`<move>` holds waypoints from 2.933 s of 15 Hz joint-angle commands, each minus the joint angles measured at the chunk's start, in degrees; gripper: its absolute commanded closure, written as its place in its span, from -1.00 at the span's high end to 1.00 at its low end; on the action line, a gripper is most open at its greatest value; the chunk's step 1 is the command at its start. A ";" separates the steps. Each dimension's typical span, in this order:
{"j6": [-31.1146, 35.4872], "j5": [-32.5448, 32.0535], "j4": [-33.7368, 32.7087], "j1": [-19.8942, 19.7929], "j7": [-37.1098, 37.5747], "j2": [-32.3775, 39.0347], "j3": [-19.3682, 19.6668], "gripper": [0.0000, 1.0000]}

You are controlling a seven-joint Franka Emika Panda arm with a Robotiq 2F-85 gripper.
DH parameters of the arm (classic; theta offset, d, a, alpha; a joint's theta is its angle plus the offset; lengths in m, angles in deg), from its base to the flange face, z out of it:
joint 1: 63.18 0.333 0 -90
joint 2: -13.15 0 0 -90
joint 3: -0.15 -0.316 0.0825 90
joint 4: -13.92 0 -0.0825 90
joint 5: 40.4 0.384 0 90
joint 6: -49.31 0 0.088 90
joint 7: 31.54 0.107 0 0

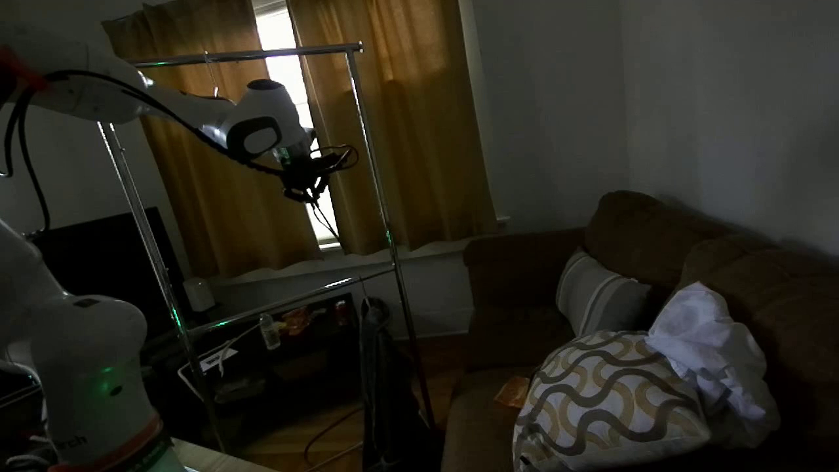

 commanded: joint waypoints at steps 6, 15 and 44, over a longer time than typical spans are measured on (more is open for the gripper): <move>-5.09 8.72 -7.79 2.44 1.58 -1.38 2.19 -0.96; -3.68 18.32 -19.87 4.83 -0.81 3.24 -0.81 -0.96; 11.36 30.04 -39.47 4.73 -3.46 15.24 -8.34 -0.96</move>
